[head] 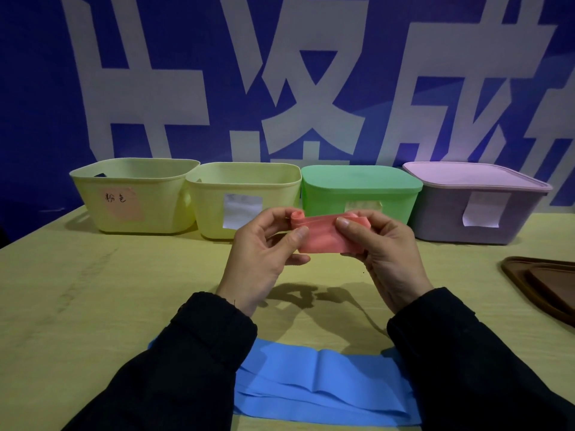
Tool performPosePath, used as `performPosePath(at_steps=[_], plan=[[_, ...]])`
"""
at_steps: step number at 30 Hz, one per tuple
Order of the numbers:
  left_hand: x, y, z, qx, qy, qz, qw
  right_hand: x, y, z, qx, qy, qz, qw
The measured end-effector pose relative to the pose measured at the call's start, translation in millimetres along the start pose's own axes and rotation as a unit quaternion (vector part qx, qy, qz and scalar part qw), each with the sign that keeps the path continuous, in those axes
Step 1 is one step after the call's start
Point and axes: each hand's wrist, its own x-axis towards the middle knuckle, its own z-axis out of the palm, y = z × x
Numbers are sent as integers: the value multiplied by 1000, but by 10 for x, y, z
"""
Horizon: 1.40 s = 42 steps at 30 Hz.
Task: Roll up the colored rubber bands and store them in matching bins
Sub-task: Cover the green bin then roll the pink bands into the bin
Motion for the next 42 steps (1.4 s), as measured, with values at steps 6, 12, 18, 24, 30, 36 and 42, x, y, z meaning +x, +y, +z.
performPosePath(at_steps=[6, 12, 18, 24, 30, 36, 42], plan=[[-17, -9, -3, 43, -30, -1, 999, -50, 49, 61, -49, -67, -18, 996], [-16, 6, 22, 45, -2, 5, 999, -44, 69, 62, -57, -38, -22, 997], [-14, -24, 1, 46, -1, 4, 999, -57, 70, 38, -57, -57, 0, 997], [-5, -46, -1, 56, -9, 22, 998, -25, 123, 41, -44, -76, -2, 996], [-3, -8, 6, 65, 25, 35, 997, -29, 138, 50, -39, -91, -24, 995], [-3, 61, 16, 49, 55, 49, 996, -59, 107, 86, 114, -135, 70, 982], [-3, 57, 35, 8, 38, 38, 999, -70, 44, 103, 146, -134, 105, 975]])
